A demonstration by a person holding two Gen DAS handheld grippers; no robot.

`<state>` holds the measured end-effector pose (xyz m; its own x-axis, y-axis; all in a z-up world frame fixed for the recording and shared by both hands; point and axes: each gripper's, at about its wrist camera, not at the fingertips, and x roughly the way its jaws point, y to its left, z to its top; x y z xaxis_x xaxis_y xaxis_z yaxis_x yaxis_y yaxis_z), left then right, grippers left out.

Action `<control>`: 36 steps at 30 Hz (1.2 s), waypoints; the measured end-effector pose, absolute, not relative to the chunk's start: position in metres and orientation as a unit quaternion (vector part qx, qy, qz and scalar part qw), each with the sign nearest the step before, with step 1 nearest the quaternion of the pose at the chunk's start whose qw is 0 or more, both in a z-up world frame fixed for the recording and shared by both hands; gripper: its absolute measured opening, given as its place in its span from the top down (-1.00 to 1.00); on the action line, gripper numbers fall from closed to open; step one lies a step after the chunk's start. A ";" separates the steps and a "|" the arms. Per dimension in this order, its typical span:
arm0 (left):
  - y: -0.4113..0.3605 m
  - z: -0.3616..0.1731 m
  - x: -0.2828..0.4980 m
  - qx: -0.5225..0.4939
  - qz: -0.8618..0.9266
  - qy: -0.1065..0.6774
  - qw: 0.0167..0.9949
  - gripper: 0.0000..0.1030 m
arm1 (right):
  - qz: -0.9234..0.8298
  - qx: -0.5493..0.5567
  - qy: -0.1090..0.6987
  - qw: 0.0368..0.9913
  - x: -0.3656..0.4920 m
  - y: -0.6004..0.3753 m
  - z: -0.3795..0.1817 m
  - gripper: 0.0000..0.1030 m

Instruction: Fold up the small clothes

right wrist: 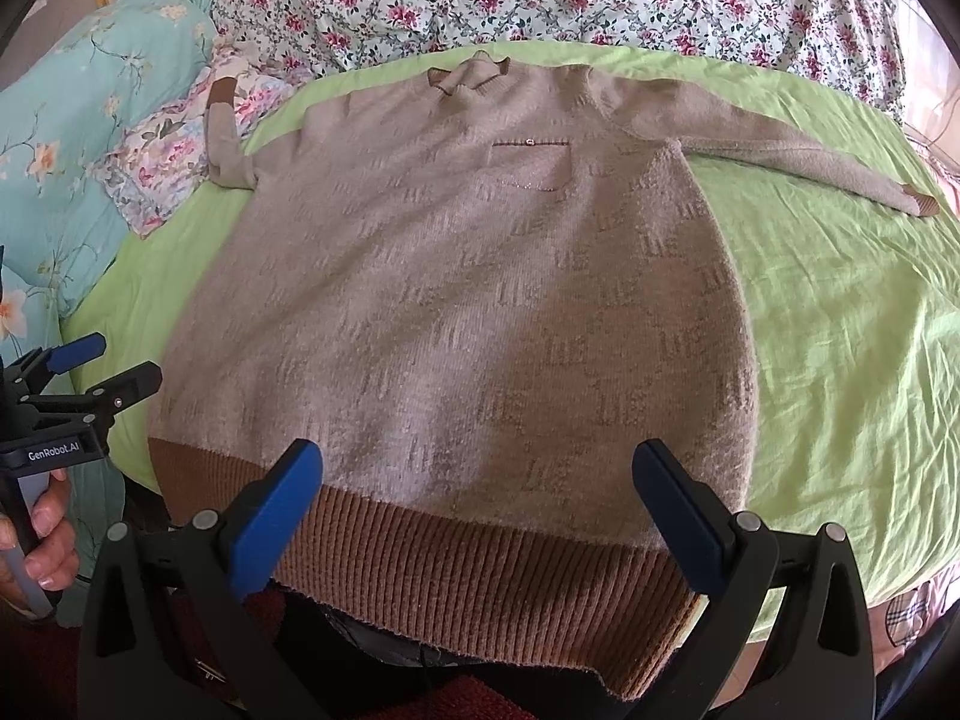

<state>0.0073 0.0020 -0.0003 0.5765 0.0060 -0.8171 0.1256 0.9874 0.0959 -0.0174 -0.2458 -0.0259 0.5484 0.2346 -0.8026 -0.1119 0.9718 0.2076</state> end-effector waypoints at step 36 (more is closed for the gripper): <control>0.000 0.011 0.089 0.070 -0.012 0.433 0.898 -0.99 | -0.022 0.191 0.391 0.900 0.037 -0.399 -0.002 -0.87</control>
